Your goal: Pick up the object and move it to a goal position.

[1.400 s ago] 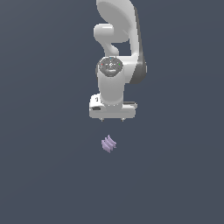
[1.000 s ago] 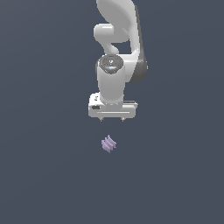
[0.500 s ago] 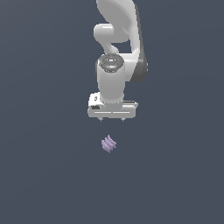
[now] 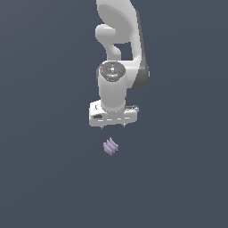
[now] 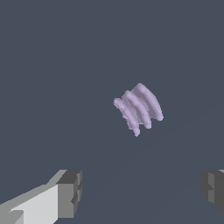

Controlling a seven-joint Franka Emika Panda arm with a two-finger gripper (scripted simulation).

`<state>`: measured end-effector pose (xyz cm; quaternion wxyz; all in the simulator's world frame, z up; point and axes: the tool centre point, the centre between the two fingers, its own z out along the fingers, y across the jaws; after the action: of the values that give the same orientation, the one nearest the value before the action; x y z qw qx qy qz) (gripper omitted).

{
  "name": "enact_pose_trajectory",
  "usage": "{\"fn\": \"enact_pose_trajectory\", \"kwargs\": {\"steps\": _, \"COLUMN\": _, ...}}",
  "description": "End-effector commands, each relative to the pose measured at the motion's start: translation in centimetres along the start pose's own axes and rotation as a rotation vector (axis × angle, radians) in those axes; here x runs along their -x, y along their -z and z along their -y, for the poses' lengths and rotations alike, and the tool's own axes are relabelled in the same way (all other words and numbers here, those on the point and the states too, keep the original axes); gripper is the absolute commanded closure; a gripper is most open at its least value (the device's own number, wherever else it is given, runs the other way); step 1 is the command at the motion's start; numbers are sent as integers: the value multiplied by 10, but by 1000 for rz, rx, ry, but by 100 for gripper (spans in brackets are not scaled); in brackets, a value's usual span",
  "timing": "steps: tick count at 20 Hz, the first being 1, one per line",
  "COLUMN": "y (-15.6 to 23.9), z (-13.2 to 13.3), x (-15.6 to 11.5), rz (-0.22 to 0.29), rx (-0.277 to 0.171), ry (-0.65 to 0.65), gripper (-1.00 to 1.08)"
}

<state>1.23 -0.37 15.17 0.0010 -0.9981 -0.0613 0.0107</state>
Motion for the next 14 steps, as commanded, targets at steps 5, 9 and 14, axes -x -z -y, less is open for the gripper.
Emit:
{"fn": "enact_pose_trajectory", "kwargs": {"steps": 5, "y": -16, "z": -6, "x": -16, "rz": -4, "rx": 5, "ry": 161, "gripper": -92}}
{"fn": "enact_pose_trajectory", "kwargs": {"steps": 9, "y": -27, "z": -11, "x": -27, "rz": -7, "rx": 7, "ry": 270, "gripper": -92}}
{"fn": "enact_pose_trajectory", "kwargs": {"steps": 14, "y": -41, "z": -16, "x": -38, "rz": -12, "rx": 9, "ry": 396, "gripper": -92}}
